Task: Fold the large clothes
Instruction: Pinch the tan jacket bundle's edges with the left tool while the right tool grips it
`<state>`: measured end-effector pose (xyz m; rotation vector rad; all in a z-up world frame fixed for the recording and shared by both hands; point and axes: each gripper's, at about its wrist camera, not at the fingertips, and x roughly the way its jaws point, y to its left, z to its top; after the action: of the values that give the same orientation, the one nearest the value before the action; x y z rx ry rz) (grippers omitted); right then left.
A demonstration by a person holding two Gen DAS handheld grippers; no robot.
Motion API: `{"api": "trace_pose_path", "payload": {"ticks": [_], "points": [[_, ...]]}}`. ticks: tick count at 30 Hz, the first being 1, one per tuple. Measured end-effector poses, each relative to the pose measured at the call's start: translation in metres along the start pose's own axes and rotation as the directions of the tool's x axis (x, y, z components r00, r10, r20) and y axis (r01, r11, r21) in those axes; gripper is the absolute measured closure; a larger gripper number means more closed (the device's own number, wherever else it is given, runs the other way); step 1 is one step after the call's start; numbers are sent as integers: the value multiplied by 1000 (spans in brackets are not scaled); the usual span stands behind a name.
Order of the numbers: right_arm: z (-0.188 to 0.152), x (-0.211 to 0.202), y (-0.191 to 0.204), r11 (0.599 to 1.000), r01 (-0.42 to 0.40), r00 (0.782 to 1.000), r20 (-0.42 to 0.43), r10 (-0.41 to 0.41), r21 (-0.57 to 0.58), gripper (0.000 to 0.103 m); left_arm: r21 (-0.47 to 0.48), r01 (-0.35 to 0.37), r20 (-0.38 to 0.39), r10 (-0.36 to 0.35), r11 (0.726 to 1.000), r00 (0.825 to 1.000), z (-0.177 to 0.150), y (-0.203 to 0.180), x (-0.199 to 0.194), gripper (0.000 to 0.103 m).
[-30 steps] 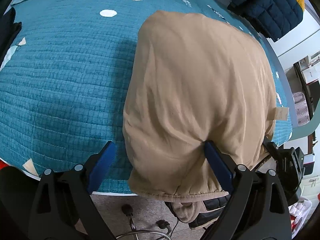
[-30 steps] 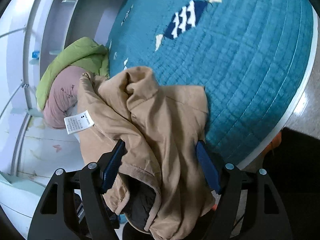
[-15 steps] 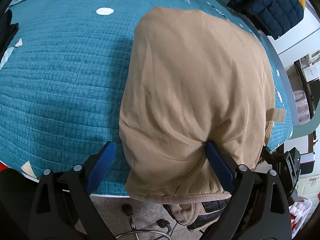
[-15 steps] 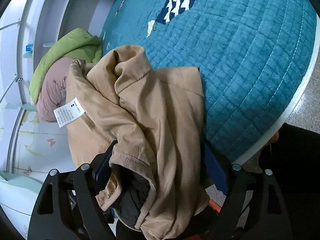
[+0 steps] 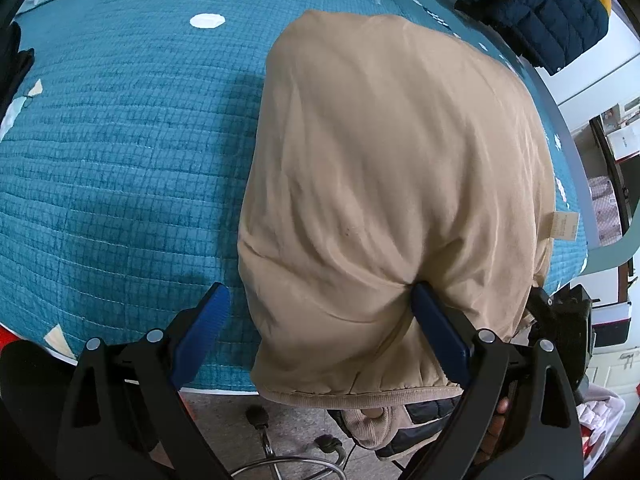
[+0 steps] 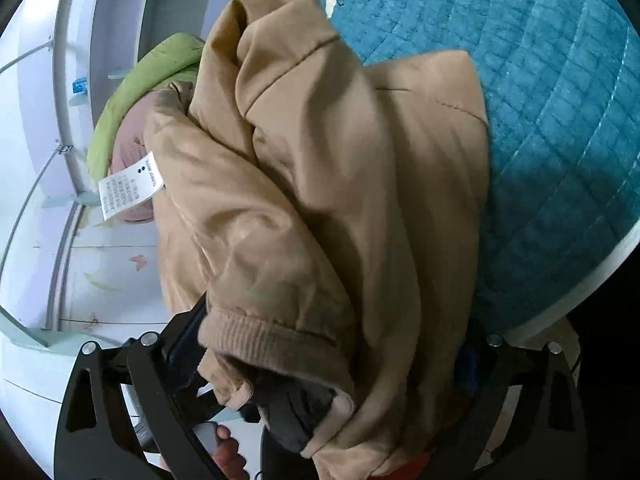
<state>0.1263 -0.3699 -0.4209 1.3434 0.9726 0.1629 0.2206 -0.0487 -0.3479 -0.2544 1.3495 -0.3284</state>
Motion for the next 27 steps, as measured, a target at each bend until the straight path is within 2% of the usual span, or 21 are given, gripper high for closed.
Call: {"api": "trace_pose_path", "payload": {"ticks": [6, 9, 12, 20, 27], "points": [[-4, 1, -1, 1000, -13, 1000, 2, 13, -21, 10, -21, 7, -3, -7, 1000, 1000, 1, 3, 3, 7], [-5, -2, -5, 1000, -9, 1000, 5, 9, -28, 19, -44, 26, -1, -26, 999, 1000, 0, 6, 5, 6], [-8, -6, -8, 999, 10, 1000, 8, -10, -39, 24, -49, 33, 2, -33, 998, 999, -2, 10, 8, 5], [-10, 0, 3, 999, 29, 999, 18, -29, -44, 25, -10, -9, 19, 9, 1000, 1000, -1, -1, 14, 5], [-15, 6, 13, 998, 42, 999, 26, -41, -55, 25, 6, -13, 27, 12, 1000, 1000, 3, -10, 21, 5]]}}
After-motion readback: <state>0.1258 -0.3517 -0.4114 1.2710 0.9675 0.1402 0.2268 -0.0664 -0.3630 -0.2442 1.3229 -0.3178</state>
